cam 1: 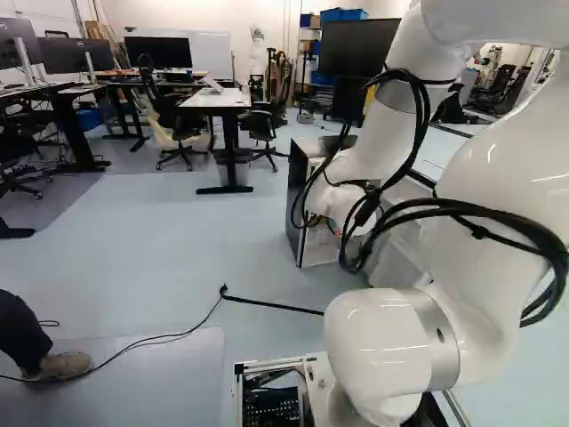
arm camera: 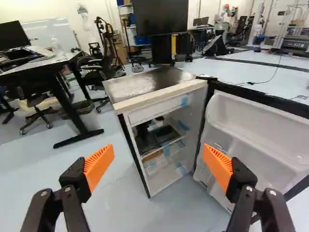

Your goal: Open the fridge door

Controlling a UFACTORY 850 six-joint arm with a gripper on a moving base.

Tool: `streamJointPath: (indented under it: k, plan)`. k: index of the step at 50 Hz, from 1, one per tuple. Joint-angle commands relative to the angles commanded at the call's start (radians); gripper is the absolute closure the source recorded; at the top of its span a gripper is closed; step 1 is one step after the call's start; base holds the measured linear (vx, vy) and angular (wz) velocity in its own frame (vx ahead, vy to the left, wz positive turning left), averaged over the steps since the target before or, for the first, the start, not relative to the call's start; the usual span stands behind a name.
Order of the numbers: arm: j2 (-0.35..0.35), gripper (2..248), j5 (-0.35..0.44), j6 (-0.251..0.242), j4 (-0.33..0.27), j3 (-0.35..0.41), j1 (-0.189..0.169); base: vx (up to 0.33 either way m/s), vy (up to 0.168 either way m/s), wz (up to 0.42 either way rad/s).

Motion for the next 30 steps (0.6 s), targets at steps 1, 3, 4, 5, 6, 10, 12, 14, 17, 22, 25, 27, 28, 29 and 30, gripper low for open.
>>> streamJointPath:
  k: [1, 3, 4, 5, 6, 10, 12, 14, 17, 22, 25, 27, 28, 29, 30]
  plan:
    - [0.007, 3, -0.004, 0.0, -0.008, 0.005, 0.002, 0.0, 0.0, 0.0]
    - [0.02, 3, -0.012, 0.0, -0.024, 0.014, 0.006, 0.0, 0.0, 0.0]
    - [0.027, 3, -0.016, 0.0, -0.031, 0.019, 0.008, 0.0, 0.0, 0.0]
    - [0.034, 3, -0.02, 0.0, -0.039, 0.023, 0.009, 0.0, 0.0, 0.0]
    - [0.04, 3, -0.023, 0.0, -0.046, 0.028, 0.011, 0.0, 0.0, 0.0]
    - [0.065, 3, -0.038, 0.0, -0.075, 0.045, 0.018, 0.0, 0.0, 0.0]
    - [0.076, 3, -0.045, 0.0, -0.089, 0.053, 0.021, 0.0, 0.0, 0.0]
    - [0.088, 3, -0.052, 0.0, -0.102, 0.061, 0.025, 0.0, 0.0, 0.0]
    - [0.104, 3, -0.061, 0.0, -0.121, 0.072, 0.029, 0.0, 0.0, 0.0]
    - [0.13, 3, -0.077, 0.0, -0.152, 0.09, 0.037, 0.0, 0.0, 0.0]
    - [0.144, 3, -0.085, 0.0, -0.168, 0.1, 0.041, 0.0, 0.0, 0.0]
    - [0.153, 3, -0.09, 0.0, -0.178, 0.106, 0.043, 0.0, 0.0, 0.0]
    - [0.158, 3, -0.092, 0.0, -0.183, 0.109, 0.044, 0.0, 0.0, 0.0]
    - [0.162, 3, -0.095, 0.0, -0.188, 0.112, 0.045, 0.0, 0.0, 0.0]
    - [0.166, 3, -0.097, 0.0, -0.193, 0.115, 0.047, 0.0, 0.0, 0.0]
